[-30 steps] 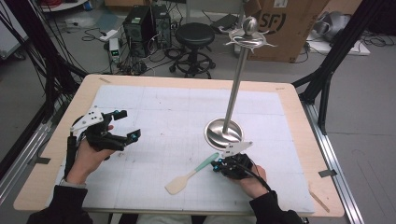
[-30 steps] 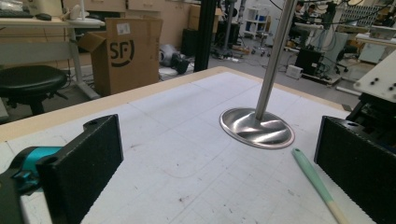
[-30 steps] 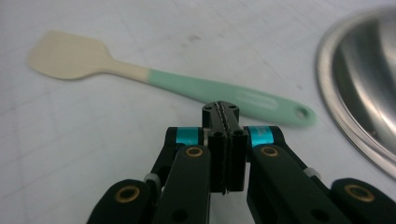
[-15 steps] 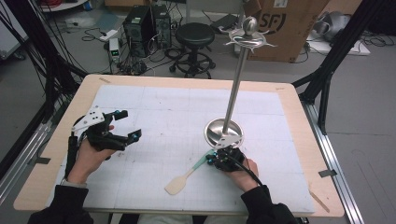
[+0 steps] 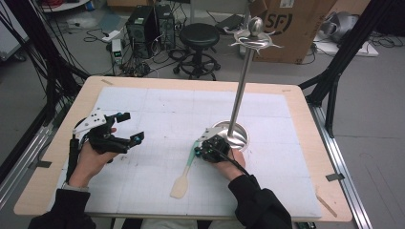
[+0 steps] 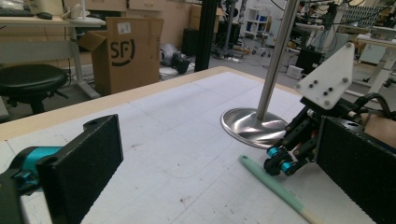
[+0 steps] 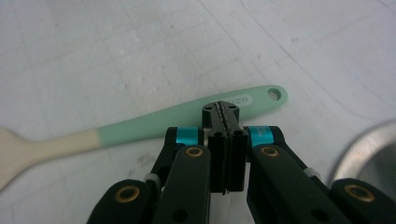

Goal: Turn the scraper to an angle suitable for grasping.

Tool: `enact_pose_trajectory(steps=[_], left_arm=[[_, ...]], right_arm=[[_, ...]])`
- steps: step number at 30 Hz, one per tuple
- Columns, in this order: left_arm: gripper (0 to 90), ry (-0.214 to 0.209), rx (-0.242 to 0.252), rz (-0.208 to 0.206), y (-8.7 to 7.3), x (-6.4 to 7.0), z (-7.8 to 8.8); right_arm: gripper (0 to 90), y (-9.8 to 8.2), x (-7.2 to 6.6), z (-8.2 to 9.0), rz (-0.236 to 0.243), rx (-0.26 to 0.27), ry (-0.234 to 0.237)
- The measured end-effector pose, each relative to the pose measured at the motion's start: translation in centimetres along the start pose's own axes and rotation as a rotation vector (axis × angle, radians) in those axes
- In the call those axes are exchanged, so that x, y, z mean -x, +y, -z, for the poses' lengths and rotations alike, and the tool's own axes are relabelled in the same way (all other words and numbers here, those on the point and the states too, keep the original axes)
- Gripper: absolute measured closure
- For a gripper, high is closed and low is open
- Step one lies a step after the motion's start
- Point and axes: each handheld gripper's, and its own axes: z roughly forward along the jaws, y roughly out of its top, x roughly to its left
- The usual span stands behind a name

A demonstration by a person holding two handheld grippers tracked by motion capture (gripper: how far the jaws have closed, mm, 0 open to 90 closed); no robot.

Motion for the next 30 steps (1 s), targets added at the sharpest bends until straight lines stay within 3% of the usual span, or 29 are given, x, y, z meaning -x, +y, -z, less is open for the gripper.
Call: enact_pose_trajectory(steps=[7,14,16,18,20,22,24,27,30], left_arm=[[1.7,0.003,0.01,0.004,0.1,-0.2,0.2],[1.7,0.01,0.017,0.005,0.2,-0.3,0.7],[1.7,0.012,0.02,0.005,0.3,-0.4,0.8],[1.7,0.011,0.03,0.009,0.3,-0.4,0.9],[1.7,0.012,0.034,0.009,0.4,-0.4,1.1],[1.7,0.014,0.033,0.007,0.4,-0.4,1.1],[1.7,0.015,0.032,0.008,0.4,-0.5,1.1],[1.7,0.018,0.031,0.009,0.4,-0.5,1.1],[1.7,0.017,0.029,0.007,0.4,-0.4,1.1]], right_arm=[[90.0,2.6,-0.9,-2.4,0.049,-0.001,0.01],[90.0,4.9,-2.7,-4.6,0.086,0.001,0.06],[90.0,5.3,-3.2,-4.8,0.114,-0.008,0.042],[90.0,5.2,-3.0,-4.7,0.115,-0.007,0.054],[90.0,5.3,-3.1,-4.3,0.113,-0.007,0.034],[90.0,5.5,-3.6,-3.5,0.113,0.024,0.066],[90.0,5.5,-4.6,-2.9,0.129,0.045,0.096],[90.0,5.1,-6.4,-2.4,0.17,0.031,0.143],[90.0,4.4,-7.9,-2.3,0.176,0.019,0.17]])
